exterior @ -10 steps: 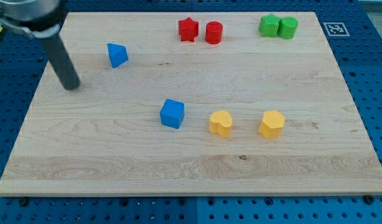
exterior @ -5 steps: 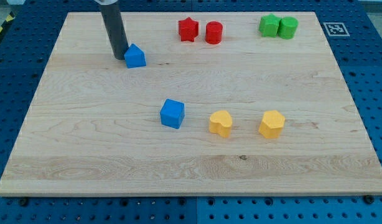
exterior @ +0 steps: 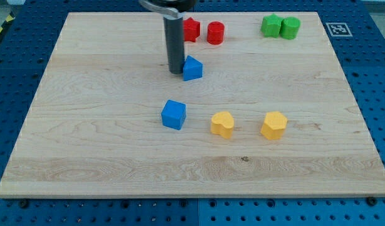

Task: Move the blue triangle to the top of the yellow hexagon

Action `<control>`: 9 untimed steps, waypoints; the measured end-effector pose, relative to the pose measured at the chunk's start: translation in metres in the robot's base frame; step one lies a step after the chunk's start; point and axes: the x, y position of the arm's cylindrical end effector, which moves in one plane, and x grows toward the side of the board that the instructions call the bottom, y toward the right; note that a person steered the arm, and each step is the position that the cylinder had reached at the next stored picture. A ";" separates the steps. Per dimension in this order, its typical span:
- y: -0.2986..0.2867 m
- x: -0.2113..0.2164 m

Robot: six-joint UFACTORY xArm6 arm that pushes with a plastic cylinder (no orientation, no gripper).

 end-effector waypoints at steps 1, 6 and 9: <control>0.016 -0.006; 0.074 0.014; 0.103 0.046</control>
